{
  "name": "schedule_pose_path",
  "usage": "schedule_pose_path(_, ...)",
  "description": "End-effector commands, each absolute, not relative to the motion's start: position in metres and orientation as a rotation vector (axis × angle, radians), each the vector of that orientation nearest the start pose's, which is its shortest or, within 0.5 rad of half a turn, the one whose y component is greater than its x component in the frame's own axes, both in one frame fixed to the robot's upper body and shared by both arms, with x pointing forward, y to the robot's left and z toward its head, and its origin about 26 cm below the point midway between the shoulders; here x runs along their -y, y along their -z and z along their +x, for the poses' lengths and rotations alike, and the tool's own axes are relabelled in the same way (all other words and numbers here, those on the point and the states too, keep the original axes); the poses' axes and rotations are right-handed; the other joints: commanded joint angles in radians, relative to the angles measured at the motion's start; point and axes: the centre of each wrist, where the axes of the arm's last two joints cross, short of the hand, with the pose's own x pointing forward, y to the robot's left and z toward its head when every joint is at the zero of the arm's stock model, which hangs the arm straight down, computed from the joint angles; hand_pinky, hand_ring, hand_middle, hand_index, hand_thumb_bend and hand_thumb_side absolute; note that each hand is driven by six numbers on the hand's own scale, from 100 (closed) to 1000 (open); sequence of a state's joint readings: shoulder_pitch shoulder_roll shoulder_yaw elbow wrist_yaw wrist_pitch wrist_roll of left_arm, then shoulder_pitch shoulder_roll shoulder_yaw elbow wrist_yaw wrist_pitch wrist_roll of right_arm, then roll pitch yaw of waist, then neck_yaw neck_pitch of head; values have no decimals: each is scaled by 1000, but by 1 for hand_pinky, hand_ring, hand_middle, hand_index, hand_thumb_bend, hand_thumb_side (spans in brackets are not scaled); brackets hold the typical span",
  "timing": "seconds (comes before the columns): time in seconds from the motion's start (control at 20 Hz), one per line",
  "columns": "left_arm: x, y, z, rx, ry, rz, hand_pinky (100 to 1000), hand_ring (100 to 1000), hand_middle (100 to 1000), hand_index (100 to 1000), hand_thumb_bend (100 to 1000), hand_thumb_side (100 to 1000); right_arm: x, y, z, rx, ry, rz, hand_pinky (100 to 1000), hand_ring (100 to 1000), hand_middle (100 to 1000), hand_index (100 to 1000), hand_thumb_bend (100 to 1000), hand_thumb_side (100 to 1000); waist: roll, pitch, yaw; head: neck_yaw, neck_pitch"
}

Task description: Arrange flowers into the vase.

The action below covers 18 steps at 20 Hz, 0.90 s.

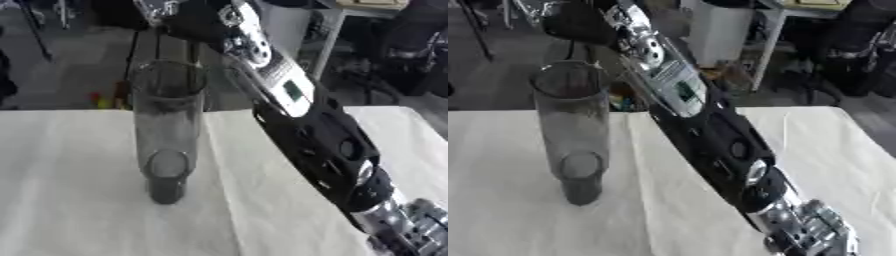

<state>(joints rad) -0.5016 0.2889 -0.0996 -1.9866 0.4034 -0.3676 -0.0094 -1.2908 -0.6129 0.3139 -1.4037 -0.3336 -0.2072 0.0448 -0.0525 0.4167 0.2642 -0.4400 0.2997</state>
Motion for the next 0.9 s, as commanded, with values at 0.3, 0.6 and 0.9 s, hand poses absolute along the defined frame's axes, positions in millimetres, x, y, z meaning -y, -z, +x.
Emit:
schedule_pose_path(0.3,-208,-252,310,-3394,-298,714,861,806,875,917,100,851,183,-431,383,-3142,1248,117,590,391,287,1000,180,240,0,-20,-5,19,6)
schedule_pose_path(0.6,-209,-252,310,-3399,-298,712,861,806,875,918,100,853,184,-431,381,-3049,1402,266,783,584,456,1000,329,632,-6,-24,-12,32,14)
schedule_pose_path(0.9,-210,-252,310,-3402,-300,713,861,806,876,917,100,852,187,-433,380,-2990,1550,378,796,616,478,1000,344,657,-8,-28,-16,37,15)
